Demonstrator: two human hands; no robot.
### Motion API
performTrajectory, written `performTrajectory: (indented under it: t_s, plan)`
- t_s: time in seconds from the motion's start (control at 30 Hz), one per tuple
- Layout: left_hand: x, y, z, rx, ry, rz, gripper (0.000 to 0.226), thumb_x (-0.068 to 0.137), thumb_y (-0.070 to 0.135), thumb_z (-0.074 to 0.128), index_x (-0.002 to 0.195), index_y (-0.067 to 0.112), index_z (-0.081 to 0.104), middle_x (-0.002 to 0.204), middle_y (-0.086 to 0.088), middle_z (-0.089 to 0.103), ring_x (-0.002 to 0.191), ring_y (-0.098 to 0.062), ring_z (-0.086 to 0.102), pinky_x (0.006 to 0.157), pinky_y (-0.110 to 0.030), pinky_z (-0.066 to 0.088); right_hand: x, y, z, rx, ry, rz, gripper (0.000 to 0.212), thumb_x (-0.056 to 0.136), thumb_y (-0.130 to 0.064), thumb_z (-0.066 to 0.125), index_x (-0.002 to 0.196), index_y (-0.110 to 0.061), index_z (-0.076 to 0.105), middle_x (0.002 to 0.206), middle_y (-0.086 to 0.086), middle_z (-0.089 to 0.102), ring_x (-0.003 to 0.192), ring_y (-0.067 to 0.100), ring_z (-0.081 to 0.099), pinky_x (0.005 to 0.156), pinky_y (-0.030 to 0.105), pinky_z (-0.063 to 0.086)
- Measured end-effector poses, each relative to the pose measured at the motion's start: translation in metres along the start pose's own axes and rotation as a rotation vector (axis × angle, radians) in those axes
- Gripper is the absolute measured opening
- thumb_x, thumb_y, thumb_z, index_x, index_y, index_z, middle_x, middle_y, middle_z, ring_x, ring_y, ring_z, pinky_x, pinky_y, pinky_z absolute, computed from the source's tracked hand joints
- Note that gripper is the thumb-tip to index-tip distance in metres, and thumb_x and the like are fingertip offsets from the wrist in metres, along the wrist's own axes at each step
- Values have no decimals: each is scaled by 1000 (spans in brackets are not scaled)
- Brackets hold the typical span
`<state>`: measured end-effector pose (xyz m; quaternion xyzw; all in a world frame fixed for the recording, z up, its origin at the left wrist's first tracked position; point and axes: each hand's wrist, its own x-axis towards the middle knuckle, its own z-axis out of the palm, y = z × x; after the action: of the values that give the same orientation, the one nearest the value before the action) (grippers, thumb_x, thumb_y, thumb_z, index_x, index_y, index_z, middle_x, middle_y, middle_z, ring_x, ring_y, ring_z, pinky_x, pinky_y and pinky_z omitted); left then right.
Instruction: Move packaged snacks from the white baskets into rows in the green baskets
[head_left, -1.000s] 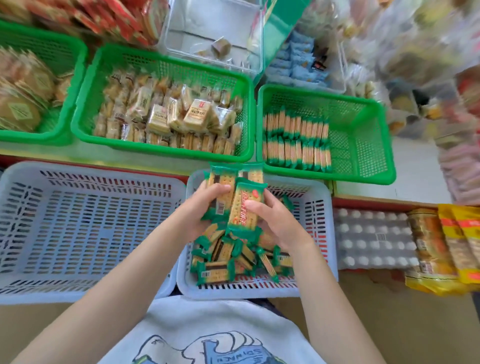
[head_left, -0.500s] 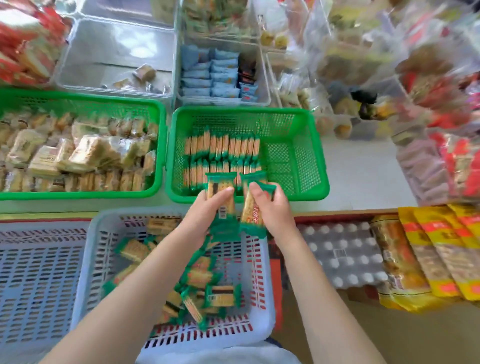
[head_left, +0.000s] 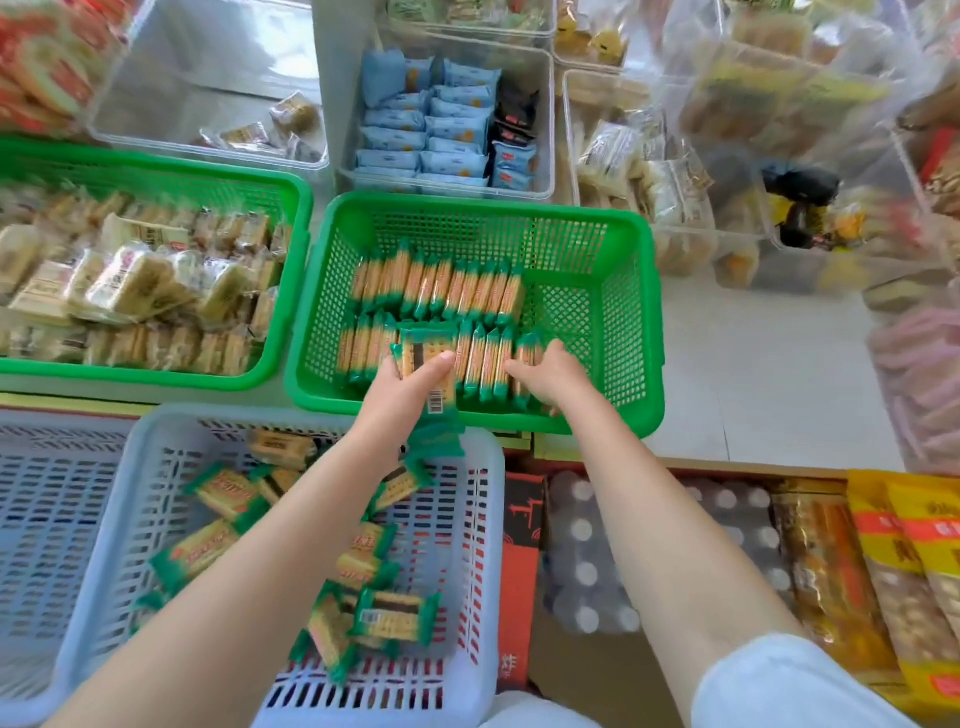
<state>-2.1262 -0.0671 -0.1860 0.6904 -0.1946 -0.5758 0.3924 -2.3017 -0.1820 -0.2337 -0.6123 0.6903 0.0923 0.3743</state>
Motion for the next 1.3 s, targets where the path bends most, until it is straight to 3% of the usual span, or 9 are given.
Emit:
performTrajectory:
  t_s: [0.23, 0.4, 0.53, 0.63, 0.77, 0.87, 1.0, 1.13, 1.3]
  plan:
    - [9, 3, 9, 10, -28, 40, 115, 71, 76, 69, 160, 25, 16, 164, -4, 26, 147, -30, 31, 117, -53, 28, 9, 16, -9, 62, 1, 0, 80, 97, -59, 51, 152, -5, 29, 143, 17, 51, 92, 25, 65, 72, 40, 56]
    - [17, 9, 21, 6, -23, 36, 101, 81, 64, 66, 158, 16, 21, 159, -5, 34, 142, -28, 36, 114, -50, 29, 11, 18, -5, 92, -20, -55, 34, 100, -46, 55, 94, -12, 49, 99, 13, 69, 77, 26, 72, 76, 44, 60]
    - [21, 5, 20, -7, 15, 13, 60, 87, 57, 66, 134, 25, 46, 125, 8, 59, 117, -19, 51, 103, -38, 35, 15, 14, -4, 84, -43, -71, 33, 102, -43, 52, 87, -13, 47, 94, 13, 68, 79, 26, 73, 74, 40, 59]
    - [20, 7, 17, -20, 19, -22, 95, 65, 77, 69, 141, 26, 46, 132, 1, 61, 123, -25, 55, 111, -54, 37, 18, 18, -5, 114, -85, -62, 33, 100, -45, 55, 86, -16, 45, 96, 7, 64, 82, 25, 71, 65, 34, 55]
    - [27, 6, 17, -79, -1, -38, 58, 83, 62, 68, 128, 27, 54, 119, -3, 68, 112, -27, 64, 107, -56, 43, 9, 20, -18, 166, 26, -101, 43, 97, -50, 58, 75, -16, 42, 73, 3, 47, 65, 21, 48, 61, 33, 37]
    - [31, 14, 28, -98, -57, -2, 43, 87, 55, 68, 121, 30, 58, 117, -2, 71, 111, -26, 66, 106, -54, 45, -22, 9, -34, 484, 95, -216, 42, 98, -54, 52, 93, -12, 55, 83, 2, 59, 72, 19, 56, 65, 34, 47]
    - [35, 33, 55, -69, -75, 78, 75, 72, 75, 65, 132, 31, 55, 130, 2, 65, 120, -24, 60, 108, -53, 43, -58, -9, -36, 817, -294, -266, 45, 97, -52, 55, 130, -22, 53, 110, -7, 65, 97, 8, 63, 83, 32, 51]
    - [44, 30, 62, 285, 15, 200, 60, 105, 53, 30, 148, 13, 40, 139, -5, 52, 125, -20, 48, 92, -32, 40, -40, -3, -32, 841, -149, -216, 49, 92, -44, 68, 131, -16, 59, 118, 0, 69, 103, 14, 65, 77, 27, 48]
    - [53, -19, 26, 994, 143, 398, 68, 103, 57, 25, 154, 13, 32, 152, -9, 45, 142, -26, 37, 118, -47, 27, 8, 0, -48, 880, 222, -39, 50, 90, -42, 69, 128, -11, 56, 114, 2, 65, 92, 16, 67, 69, 25, 52]
